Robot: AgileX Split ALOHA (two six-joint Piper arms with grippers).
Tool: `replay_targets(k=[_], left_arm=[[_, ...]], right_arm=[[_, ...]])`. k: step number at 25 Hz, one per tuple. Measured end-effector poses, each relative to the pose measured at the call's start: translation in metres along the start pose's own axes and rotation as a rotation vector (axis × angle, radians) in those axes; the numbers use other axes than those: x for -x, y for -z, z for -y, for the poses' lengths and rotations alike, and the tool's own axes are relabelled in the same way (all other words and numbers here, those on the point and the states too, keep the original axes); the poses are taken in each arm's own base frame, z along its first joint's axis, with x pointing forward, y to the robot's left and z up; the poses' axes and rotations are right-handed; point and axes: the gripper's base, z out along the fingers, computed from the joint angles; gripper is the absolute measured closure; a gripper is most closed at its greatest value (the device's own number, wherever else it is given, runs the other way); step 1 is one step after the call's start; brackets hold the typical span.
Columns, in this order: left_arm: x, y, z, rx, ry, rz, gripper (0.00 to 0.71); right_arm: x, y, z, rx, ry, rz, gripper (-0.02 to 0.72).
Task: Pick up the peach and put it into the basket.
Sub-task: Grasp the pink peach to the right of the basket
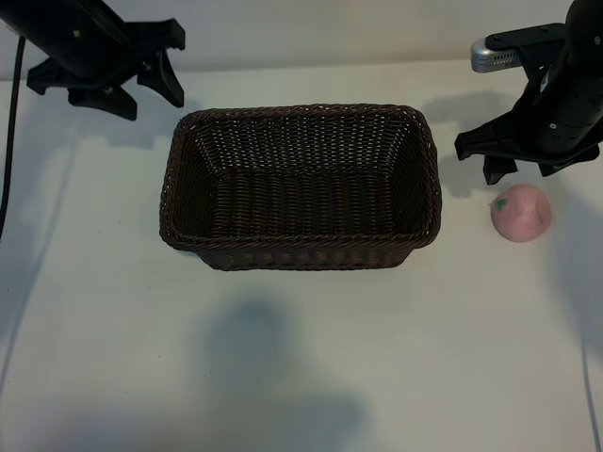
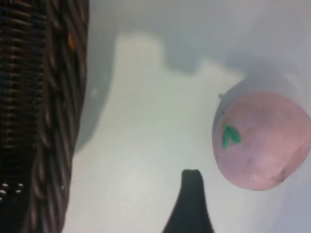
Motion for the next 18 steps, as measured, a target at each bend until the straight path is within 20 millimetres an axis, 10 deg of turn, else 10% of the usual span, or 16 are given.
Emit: replay_targets(k=[18], left_arm=[[0.0001, 0.0032, 0.0011, 0.002, -0.007, -0.013, 0.173]], right_arm=[[0.0015, -0.0013, -0.0002, 0.004, -0.028, 0.027, 0.132]])
